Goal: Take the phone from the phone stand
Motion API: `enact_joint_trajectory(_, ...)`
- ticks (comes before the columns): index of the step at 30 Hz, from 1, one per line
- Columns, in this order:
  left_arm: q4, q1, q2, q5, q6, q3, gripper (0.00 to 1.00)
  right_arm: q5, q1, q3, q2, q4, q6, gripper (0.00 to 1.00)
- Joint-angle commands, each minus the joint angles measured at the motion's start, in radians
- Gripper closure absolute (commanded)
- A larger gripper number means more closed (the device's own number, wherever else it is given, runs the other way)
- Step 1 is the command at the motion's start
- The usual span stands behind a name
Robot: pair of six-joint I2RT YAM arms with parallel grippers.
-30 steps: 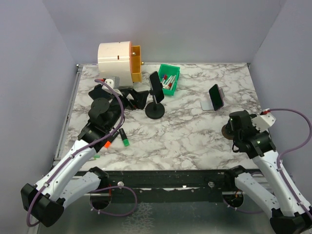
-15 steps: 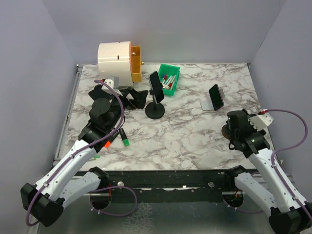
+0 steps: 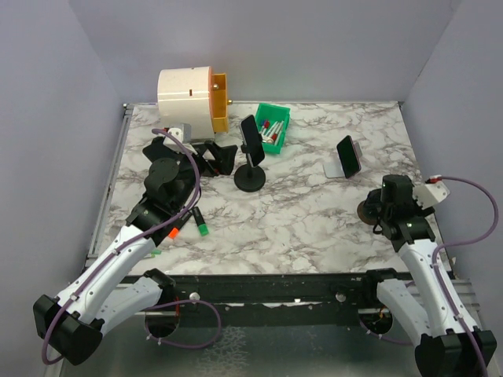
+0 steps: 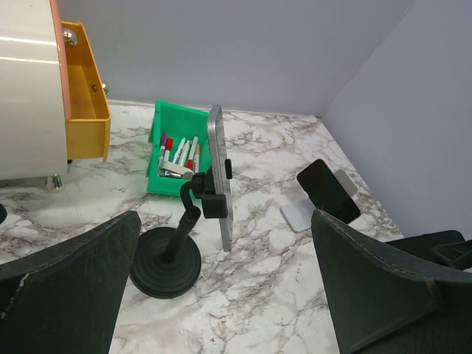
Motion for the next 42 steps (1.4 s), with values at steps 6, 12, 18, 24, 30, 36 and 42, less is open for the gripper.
enact_joint_trajectory(6, -0.008, -0.005, 0.009, 0.001, -0.011, 0.003, 0.01, -0.059, -0.006, -0.016, -0.085, 0.036, -0.054, 0.28)
enact_joint_trajectory(12, -0.009, -0.005, 0.005, 0.001, -0.012, 0.003, 0.01, -0.048, -0.006, 0.006, -0.081, 0.028, -0.070, 0.33)
enact_joint_trajectory(18, -0.014, -0.010, 0.000, -0.014, -0.001, 0.004, 0.01, -0.041, -0.006, 0.023, -0.051, 0.033, -0.083, 0.45)
enact_joint_trajectory(24, -0.014, -0.013, 0.002, -0.014, 0.001, 0.004, 0.01, -0.030, -0.006, 0.024, -0.046, 0.038, -0.092, 0.50)
enact_joint_trajectory(30, -0.012, -0.014, 0.003, -0.012, -0.001, 0.004, 0.01, -0.028, -0.006, 0.020, -0.051, 0.040, -0.099, 0.56)
enact_joint_trajectory(36, -0.015, -0.014, 0.001, -0.012, -0.001, 0.004, 0.01, -0.021, -0.006, 0.023, -0.046, 0.045, -0.109, 0.59)
enact_joint_trajectory(42, -0.012, -0.015, -0.001, -0.010, -0.002, 0.005, 0.01, -0.019, -0.006, 0.025, -0.058, 0.035, -0.112, 0.66)
